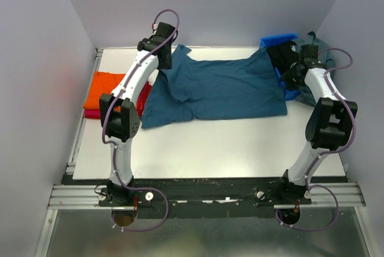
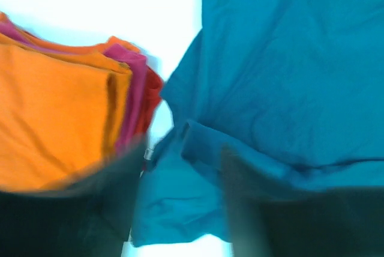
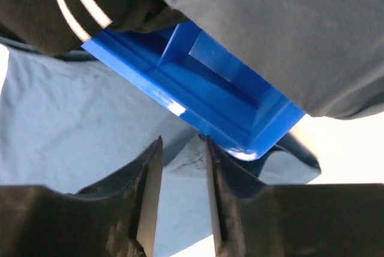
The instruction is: Fold and stack the t-shirts
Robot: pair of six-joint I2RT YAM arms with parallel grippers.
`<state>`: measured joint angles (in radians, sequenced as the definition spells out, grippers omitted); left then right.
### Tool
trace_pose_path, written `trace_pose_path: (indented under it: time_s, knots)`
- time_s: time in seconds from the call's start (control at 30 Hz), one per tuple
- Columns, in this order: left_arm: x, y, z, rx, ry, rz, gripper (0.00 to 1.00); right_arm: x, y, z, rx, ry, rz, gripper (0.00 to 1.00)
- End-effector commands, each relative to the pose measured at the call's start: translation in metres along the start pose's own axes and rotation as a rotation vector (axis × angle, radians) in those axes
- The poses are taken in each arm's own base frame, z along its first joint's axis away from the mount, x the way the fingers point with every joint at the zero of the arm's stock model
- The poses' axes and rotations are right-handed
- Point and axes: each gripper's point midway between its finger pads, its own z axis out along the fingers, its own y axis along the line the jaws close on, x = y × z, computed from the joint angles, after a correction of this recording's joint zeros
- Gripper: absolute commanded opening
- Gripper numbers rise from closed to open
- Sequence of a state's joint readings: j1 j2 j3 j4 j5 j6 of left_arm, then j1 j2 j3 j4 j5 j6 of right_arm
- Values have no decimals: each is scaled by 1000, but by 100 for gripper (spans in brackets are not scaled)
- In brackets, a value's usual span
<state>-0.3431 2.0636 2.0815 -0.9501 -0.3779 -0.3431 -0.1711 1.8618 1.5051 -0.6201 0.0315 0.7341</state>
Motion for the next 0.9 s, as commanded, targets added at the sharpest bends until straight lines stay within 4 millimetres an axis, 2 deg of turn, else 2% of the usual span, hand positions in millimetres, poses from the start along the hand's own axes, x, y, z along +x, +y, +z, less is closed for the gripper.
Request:
trace_pose_path:
  time_s: [0.0, 0.1, 0.2, 0.27, 0.37, 0.43, 0.53, 0.63, 0.77, 0.87]
  knots:
    - [-10, 0, -9, 68, 30, -50, 79, -6, 9, -12, -62, -34, -39, 51]
    - [-19, 5, -31, 91, -33, -82, 96, -6, 7, -29, -98, -78, -26, 53]
    - [-18, 15, -59, 110, -85, -128, 98, 4, -5, -42, -94, -93, -29, 53]
    - [-6, 18, -76, 136, -105, -180, 97, 16, -16, -46, -96, -92, -23, 52]
    - [23, 9, -101, 276, -153, -319, 88, 41, -40, -47, -82, -91, -7, 48]
    - [56, 2, -107, 344, -152, -388, 85, 57, -57, -45, -64, -93, 15, 45]
    - [110, 3, -107, 382, -139, -486, 80, 77, -75, -42, -53, -86, 48, 41]
    - [160, 11, -100, 381, -112, -568, 75, 84, -92, -39, -11, -106, 75, 38]
    - [197, 23, -91, 365, -134, -664, 73, 94, -97, -22, -6, -49, 110, 37]
    - [207, 32, -87, 344, -162, -723, 72, 90, -99, -8, 23, -34, 141, 36]
